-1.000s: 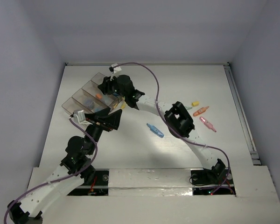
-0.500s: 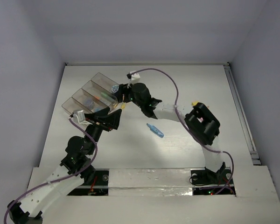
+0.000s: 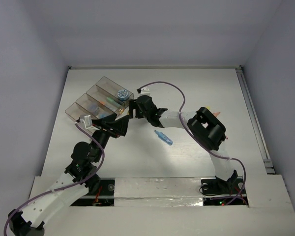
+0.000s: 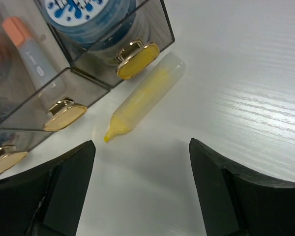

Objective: Sort the stationery into containers
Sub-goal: Pick up the pen from the center of the board.

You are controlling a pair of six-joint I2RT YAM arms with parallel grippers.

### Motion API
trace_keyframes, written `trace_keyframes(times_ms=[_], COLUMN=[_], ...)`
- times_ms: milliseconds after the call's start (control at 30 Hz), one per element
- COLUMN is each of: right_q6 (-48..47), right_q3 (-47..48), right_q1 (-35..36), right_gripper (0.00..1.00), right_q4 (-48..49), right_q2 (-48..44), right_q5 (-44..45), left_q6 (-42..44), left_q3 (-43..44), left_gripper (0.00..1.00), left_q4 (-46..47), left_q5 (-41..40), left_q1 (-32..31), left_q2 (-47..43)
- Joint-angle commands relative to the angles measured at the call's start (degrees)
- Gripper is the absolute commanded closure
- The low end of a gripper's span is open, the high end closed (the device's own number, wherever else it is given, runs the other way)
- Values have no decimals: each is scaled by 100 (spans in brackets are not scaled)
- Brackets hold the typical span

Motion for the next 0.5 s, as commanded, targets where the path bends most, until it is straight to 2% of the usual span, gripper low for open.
trace_keyframes(times_ms=[0,200,467], right_q6=[153,311,154], right_q3=[542,1060,1588], right_q1=[42,42,42], right_gripper=[17,17,23], right_q4=[-300,-590,-1046], right_q2=[214,645,1102], right_q5=[141,291,475], left_q6=[92,92,92], left_q3=[7,7,-10], left_gripper=[1,1,1], left_q4=[331,331,322], left_q5=[66,154,163], left_q1=[-12,-12,-12], left_q2=[13,65,21])
